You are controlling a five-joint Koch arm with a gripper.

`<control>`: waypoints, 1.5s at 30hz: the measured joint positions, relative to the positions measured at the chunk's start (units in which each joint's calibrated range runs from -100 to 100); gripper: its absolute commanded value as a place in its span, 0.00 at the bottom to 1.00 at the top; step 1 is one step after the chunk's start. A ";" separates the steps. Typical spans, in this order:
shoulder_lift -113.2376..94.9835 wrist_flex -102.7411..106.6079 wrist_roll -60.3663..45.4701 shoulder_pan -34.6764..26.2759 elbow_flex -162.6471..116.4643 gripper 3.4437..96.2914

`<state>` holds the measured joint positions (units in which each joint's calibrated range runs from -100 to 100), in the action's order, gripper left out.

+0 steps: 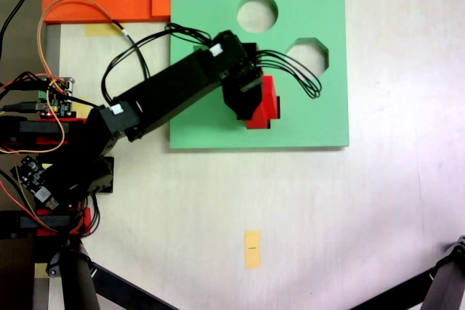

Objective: Put the cross columnar block into the corresponding hole

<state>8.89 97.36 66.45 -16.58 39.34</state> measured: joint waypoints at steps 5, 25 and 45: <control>0.96 -0.10 -0.68 0.88 -0.78 0.79; -48.15 0.00 -8.50 1.86 -1.47 0.88; -107.11 -67.45 -53.24 19.34 -79.37 0.52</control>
<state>-98.22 29.91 13.21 2.76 -40.03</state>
